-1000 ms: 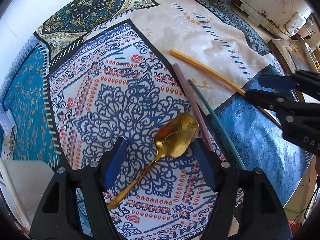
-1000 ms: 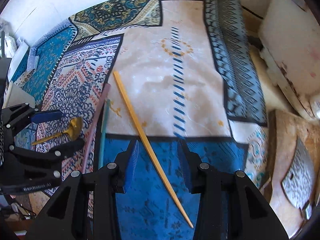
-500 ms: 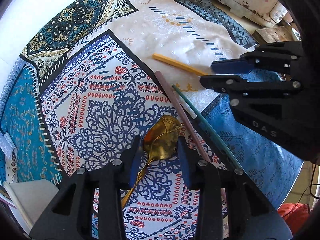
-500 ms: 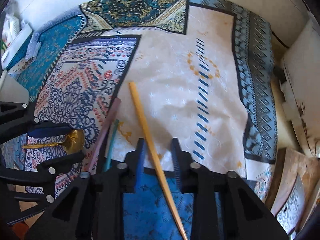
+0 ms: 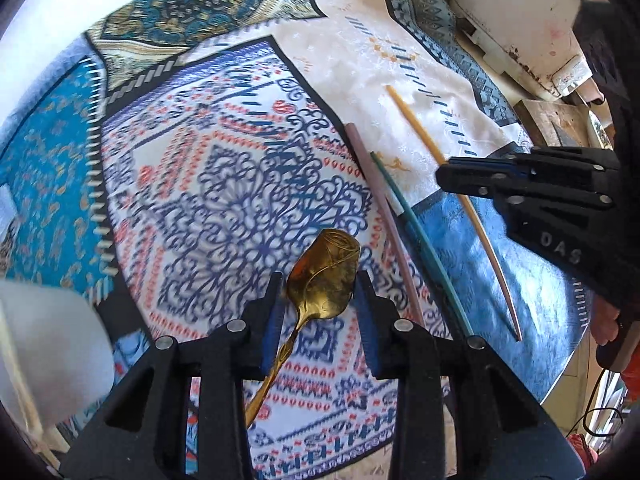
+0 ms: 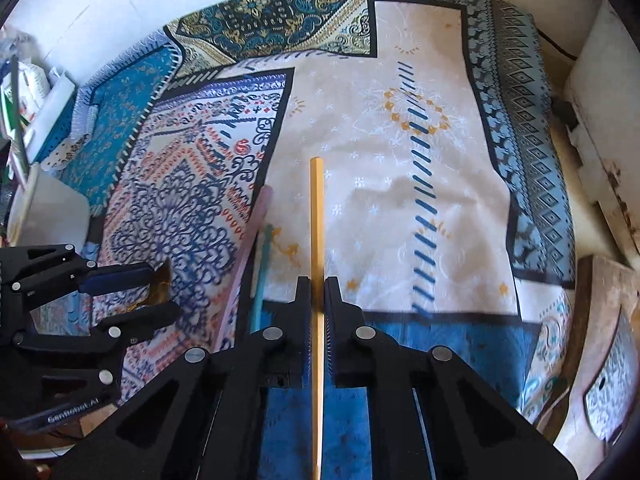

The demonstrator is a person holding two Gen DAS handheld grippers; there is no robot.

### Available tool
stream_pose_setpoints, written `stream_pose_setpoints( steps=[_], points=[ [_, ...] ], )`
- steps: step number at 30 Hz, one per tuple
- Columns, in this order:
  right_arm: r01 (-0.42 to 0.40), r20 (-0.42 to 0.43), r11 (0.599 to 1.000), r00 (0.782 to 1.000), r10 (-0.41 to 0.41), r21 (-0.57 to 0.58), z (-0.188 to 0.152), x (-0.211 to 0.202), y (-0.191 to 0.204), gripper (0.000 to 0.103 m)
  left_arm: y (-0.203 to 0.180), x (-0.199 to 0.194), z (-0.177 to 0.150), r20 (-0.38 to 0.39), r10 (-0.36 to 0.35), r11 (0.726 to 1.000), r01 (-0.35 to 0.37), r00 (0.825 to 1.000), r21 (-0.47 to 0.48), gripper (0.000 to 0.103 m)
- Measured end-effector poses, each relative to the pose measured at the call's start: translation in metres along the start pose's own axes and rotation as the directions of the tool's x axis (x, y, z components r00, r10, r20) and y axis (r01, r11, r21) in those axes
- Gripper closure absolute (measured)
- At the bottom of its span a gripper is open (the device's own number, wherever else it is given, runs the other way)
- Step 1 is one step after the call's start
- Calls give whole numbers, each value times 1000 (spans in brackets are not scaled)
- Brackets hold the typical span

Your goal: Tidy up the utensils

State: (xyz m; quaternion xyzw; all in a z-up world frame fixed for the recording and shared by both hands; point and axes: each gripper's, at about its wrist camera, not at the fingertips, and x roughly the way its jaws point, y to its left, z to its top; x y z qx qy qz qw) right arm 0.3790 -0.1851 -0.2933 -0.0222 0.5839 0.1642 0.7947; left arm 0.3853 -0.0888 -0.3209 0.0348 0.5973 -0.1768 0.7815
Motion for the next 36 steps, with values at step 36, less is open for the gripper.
stream_pose_setpoints(
  steps=[36],
  points=[
    [10, 293, 998, 956, 10, -65, -34, -125, 55, 97, 22, -133, -74, 257, 78, 990, -44, 963, -135, 84]
  ],
)
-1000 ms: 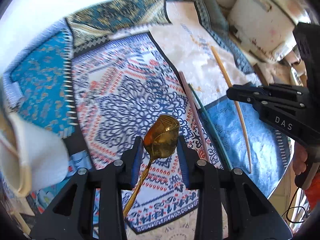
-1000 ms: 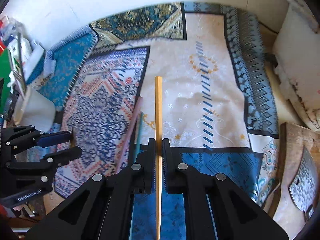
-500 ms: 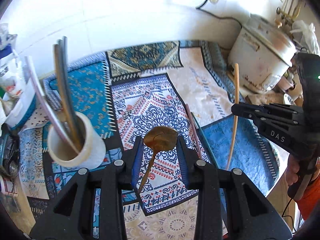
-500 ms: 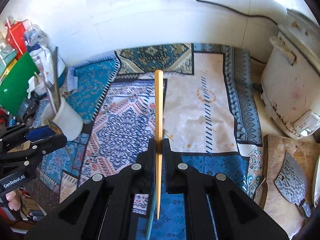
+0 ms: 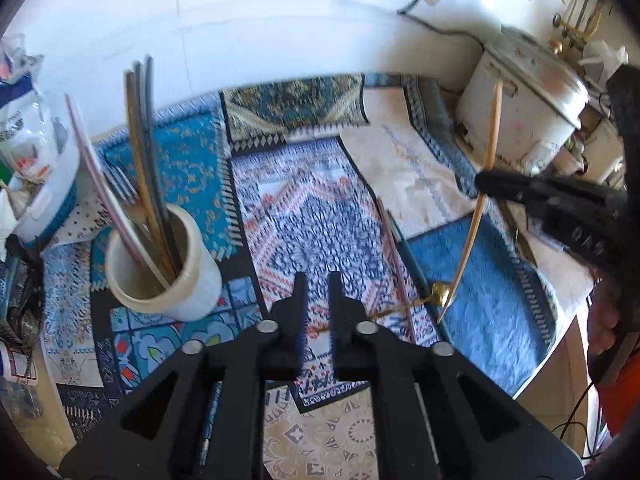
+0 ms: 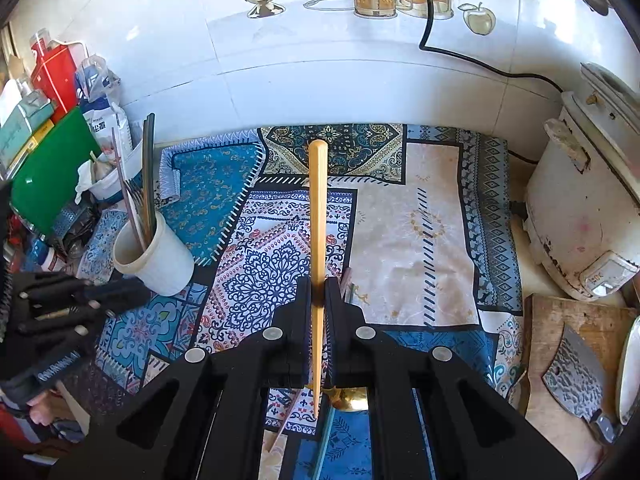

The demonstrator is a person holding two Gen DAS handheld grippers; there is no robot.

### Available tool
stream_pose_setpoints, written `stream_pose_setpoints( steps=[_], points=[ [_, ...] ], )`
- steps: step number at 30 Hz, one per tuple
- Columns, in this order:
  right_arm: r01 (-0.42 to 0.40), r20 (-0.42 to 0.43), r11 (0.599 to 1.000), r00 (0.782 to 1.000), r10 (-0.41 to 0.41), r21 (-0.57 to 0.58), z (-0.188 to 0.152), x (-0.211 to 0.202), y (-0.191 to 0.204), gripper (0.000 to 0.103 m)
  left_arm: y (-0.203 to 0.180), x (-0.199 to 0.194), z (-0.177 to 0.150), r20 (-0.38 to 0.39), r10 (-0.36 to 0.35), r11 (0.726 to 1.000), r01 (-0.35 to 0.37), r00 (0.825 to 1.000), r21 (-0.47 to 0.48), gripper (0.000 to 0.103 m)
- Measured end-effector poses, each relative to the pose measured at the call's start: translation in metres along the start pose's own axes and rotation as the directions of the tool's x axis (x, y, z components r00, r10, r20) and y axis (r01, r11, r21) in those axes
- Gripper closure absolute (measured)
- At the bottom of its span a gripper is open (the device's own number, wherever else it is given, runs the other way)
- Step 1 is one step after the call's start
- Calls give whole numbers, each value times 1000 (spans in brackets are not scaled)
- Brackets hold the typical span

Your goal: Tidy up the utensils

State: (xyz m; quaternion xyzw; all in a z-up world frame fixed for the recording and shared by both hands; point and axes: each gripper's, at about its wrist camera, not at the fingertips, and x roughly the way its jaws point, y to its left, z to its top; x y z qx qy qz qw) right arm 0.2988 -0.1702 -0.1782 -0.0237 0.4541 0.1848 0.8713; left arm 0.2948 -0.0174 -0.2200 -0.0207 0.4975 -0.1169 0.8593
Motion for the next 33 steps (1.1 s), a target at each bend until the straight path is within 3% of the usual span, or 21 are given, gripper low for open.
stream_pose_setpoints(
  steps=[2, 4, 11, 18, 21, 22, 27, 33],
  points=[
    [10, 3, 1000, 1000, -10, 5, -2, -4, -3, 97, -6, 15, -4, -47, -11, 1000, 11, 999, 18, 70],
    [24, 6, 1000, 1000, -24, 16, -5, -8, -8, 97, -16, 30, -7, -88, -21, 999, 25, 996, 40, 63],
    [74, 29, 993, 997, -77, 95, -18, -36, -37, 97, -61, 69, -14, -191, -92, 979, 124, 977, 161, 60],
    [107, 37, 977, 993, -116, 183, -32, -58, -66, 97, -104, 112, -21, -290, -114, 926, 208, 950, 315, 60],
    [109, 29, 969, 993, -118, 220, -39, -61, -75, 97, -111, 126, -24, -309, -73, 911, 189, 948, 367, 69],
    [112, 28, 968, 992, -122, 225, -40, -62, -77, 97, -112, 126, -22, -289, -68, 906, 181, 955, 383, 71],
    [120, 26, 963, 991, -130, 240, -44, -64, -82, 97, -116, 132, -16, -302, -66, 894, 191, 951, 405, 91],
    [109, 32, 965, 992, -120, 237, -43, -64, -80, 97, -124, 134, -18, -309, -38, 868, 185, 950, 461, 97]
  ],
)
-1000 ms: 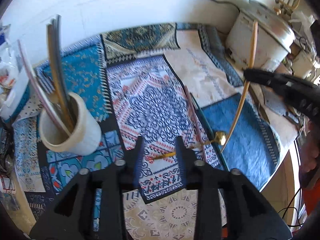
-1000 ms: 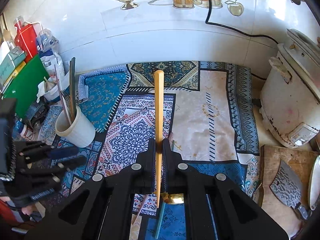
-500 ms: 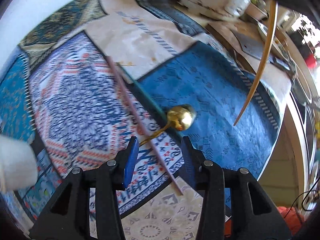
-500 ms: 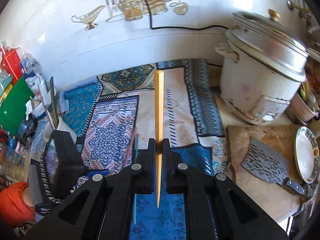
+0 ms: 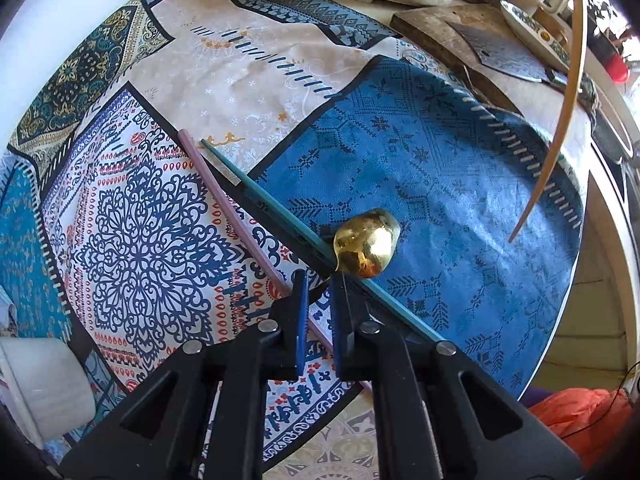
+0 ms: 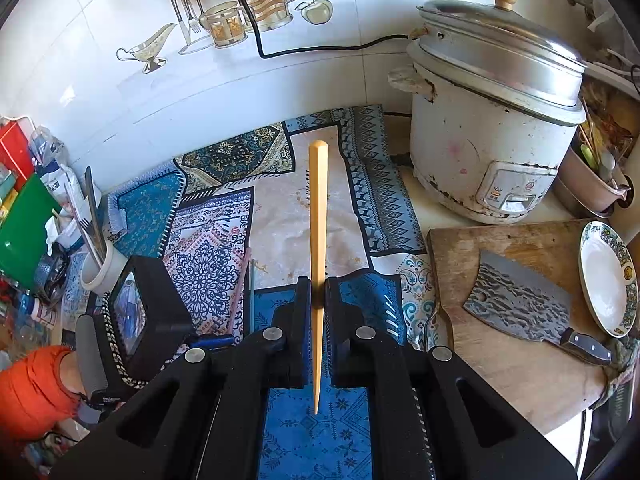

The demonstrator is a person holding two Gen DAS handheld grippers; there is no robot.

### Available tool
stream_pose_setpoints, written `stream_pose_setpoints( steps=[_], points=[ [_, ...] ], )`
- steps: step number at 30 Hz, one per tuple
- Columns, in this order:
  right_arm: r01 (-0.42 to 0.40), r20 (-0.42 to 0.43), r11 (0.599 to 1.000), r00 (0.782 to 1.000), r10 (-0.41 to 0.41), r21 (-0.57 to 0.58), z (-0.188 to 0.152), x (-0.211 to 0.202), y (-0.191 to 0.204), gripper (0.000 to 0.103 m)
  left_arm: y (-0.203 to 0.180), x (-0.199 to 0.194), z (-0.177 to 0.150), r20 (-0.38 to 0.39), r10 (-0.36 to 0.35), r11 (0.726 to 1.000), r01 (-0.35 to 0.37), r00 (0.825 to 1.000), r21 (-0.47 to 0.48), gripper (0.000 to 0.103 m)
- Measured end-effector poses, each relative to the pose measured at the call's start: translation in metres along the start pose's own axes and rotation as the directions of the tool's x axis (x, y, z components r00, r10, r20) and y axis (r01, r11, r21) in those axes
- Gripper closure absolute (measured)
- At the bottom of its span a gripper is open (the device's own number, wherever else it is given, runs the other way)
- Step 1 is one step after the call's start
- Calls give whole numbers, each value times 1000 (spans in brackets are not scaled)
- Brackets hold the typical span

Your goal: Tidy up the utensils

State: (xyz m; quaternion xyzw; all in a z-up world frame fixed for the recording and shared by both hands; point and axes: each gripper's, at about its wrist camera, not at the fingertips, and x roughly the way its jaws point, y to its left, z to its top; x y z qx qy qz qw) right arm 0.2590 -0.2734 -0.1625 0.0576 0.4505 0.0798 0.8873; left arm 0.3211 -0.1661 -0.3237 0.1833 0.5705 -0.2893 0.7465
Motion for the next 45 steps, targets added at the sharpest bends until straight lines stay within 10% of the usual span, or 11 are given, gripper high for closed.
stream_pose_setpoints(
  steps=[11, 18, 28, 45],
  points=[
    [-29, -3, 999, 1000, 29, -22, 2, 3, 10, 97, -12, 1, 4, -92, -81, 997, 81, 993, -2, 99],
    [-33, 3, 999, 999, 33, -17, 3, 1, 7, 97, -46, 17, 7, -91, 76, 989, -63, 993, 137, 86],
    [-33, 5, 999, 999, 33, -2, -1, -2, 6, 97, -24, 21, 21, -59, -28, 999, 25, 998, -49, 99],
    [-67, 54, 993, 996, 73, -98, 19, -7, 47, 97, 39, -75, -31, 152, 59, 972, -22, 987, -234, 103]
  ],
)
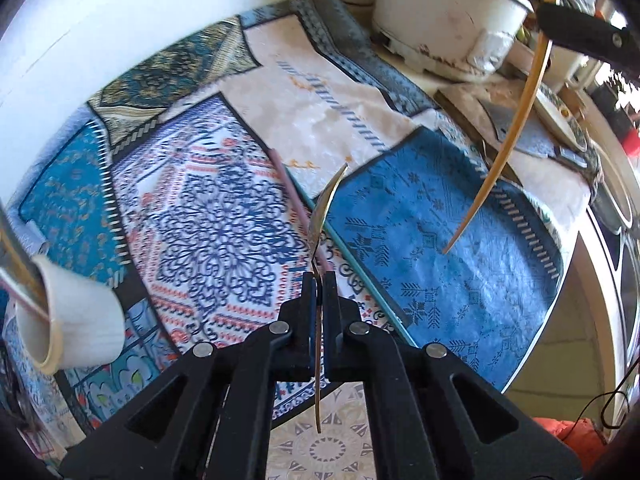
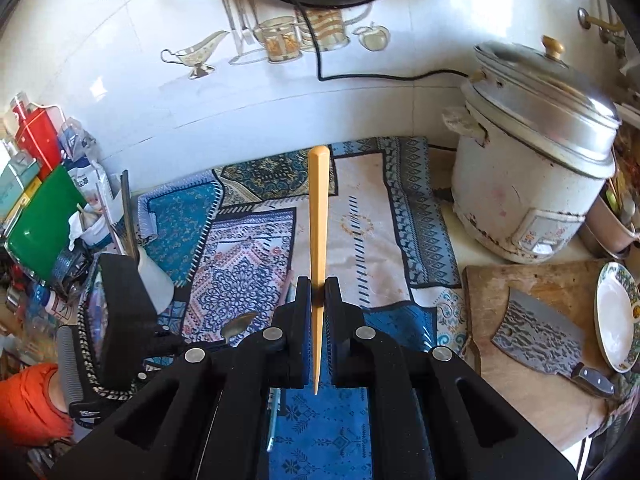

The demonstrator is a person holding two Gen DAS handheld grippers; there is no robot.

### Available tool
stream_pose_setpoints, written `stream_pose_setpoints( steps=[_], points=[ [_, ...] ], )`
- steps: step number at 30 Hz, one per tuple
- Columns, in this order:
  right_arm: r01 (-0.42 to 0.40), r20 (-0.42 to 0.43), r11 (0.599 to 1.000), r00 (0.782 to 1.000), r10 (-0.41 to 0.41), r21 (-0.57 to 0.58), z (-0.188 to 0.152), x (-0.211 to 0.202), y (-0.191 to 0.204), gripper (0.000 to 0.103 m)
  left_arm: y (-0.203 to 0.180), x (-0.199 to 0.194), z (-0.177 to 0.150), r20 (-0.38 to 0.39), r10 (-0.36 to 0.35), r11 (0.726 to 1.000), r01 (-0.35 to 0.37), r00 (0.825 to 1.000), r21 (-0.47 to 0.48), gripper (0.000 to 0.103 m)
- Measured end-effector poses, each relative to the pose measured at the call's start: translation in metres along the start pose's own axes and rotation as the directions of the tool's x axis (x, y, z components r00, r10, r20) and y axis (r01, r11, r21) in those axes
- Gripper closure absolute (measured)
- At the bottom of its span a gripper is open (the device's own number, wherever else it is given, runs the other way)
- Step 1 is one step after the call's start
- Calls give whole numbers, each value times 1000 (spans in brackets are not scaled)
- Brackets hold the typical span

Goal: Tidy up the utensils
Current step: 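Carry the gold spoon with the left tool while the right tool carries the yellow chopstick to the cup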

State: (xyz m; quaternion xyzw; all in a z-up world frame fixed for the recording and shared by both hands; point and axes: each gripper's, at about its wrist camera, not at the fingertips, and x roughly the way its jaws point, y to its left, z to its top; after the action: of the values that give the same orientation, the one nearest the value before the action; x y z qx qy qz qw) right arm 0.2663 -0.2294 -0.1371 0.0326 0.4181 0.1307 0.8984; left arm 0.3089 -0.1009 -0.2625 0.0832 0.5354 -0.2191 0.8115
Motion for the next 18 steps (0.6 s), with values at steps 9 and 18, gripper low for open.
stream_pose_setpoints(
  steps=[9, 18],
  points=[
    [-49, 34, 996, 998, 51, -76, 15, -1, 37, 97, 32, -55, -13, 159, 66, 991, -46, 985, -129, 103],
    [-124, 47, 978, 990, 134, -167, 33, 4, 85, 97, 69, -120, -29, 286, 164, 964, -92, 944, -250, 103]
  ],
)
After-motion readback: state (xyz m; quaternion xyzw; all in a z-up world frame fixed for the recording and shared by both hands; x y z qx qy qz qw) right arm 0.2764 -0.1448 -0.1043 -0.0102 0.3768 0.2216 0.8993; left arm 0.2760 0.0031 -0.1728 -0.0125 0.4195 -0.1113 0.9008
